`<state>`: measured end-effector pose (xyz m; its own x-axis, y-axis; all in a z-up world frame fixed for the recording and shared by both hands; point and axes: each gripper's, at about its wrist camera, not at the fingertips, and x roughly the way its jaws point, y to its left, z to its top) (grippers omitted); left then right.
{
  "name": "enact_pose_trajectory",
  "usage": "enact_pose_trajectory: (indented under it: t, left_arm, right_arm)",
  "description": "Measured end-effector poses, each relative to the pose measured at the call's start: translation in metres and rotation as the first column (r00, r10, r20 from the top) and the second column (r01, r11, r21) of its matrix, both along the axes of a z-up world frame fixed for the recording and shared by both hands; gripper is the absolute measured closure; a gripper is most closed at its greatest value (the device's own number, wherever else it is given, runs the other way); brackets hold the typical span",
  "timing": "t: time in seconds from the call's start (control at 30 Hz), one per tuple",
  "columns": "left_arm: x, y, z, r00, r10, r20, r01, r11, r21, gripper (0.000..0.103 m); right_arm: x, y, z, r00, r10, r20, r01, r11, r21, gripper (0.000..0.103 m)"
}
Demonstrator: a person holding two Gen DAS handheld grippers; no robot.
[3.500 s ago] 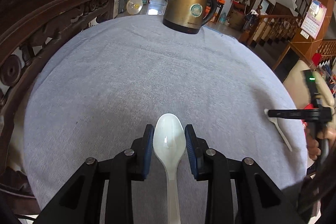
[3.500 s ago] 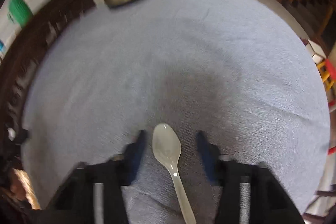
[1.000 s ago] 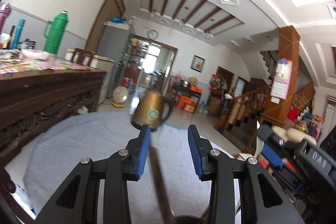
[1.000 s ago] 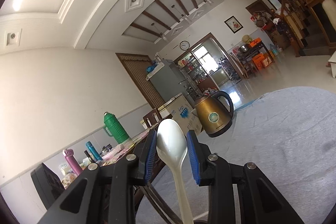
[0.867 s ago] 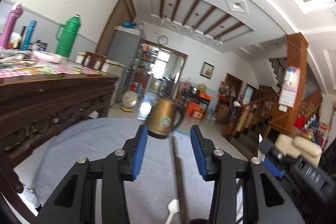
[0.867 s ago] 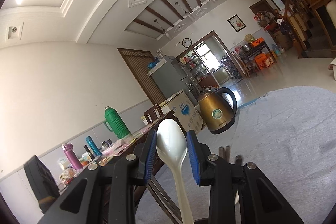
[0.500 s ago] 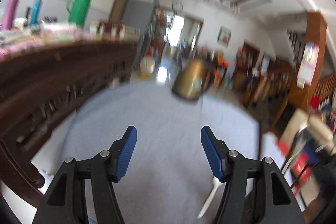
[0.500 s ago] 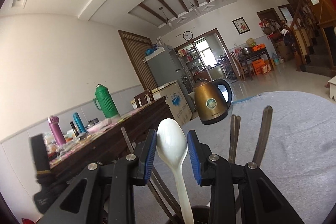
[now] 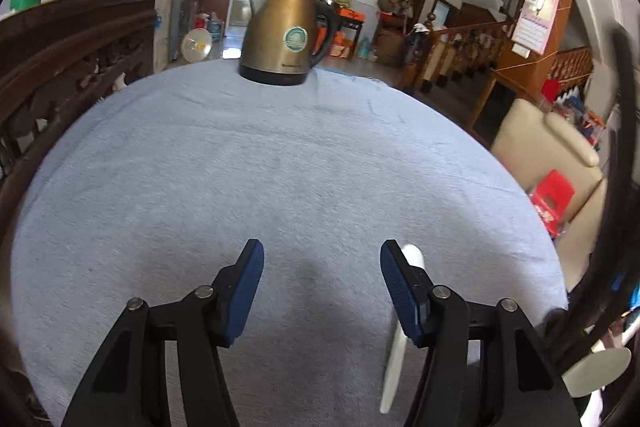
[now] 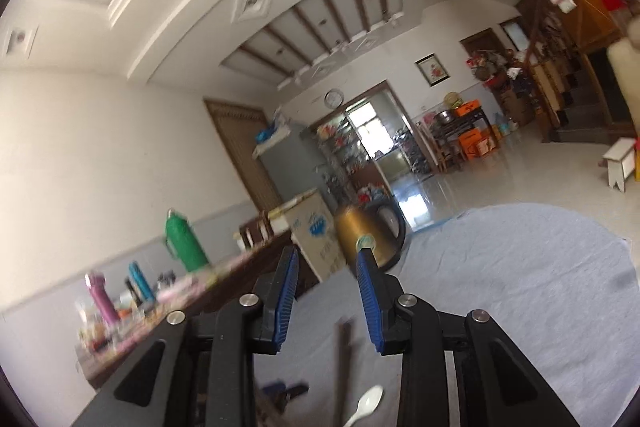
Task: Organize utensils
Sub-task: 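Open both grippers to release the spoons into the holder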
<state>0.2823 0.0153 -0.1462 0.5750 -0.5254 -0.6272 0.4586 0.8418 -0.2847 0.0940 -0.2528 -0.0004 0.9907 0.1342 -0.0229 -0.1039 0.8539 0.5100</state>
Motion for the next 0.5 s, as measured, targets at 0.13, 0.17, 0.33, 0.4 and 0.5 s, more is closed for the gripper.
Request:
enact_pose_trajectory:
  t: [0.13, 0.17, 0.33, 0.4, 0.5]
  left_arm:
    - [-0.005, 0.002, -0.013, 0.998, -0.015, -0.062, 0.013, 1.000, -0.026, 0.056]
    - [-0.007, 0.006, -0.014, 0.998, -0.008, -0.069, 0.006, 0.999, -0.036, 0.056]
    - [-0.019, 0.024, -0.019, 0.993, 0.043, -0.107, -0.052, 0.995, -0.086, 0.056]
    - [-0.022, 0.026, -0.016, 0.993, 0.049, -0.107, -0.059, 0.994, -0.088, 0.056]
    - [-0.031, 0.032, -0.008, 0.995, 0.052, -0.089, -0.061, 0.992, -0.107, 0.056]
  right_arm:
    - [0.044, -0.062, -0.013, 0.985, 0.071, -0.159, -0.050, 0.989, 0.137, 0.068]
    - [0.073, -0.069, -0.029, 0.951, 0.153, -0.269, -0.113, 0.981, 0.158, 0.068]
    - [0.157, -0.040, -0.112, 0.717, 0.448, -0.534, -0.348, 0.894, 0.283, 0.070]
    - [0.178, -0.012, -0.140, 0.632, 0.498, -0.594, -0.411, 0.865, 0.288, 0.070]
    - [0.196, 0.012, -0.167, 0.555, 0.542, -0.631, -0.464, 0.832, 0.306, 0.070]
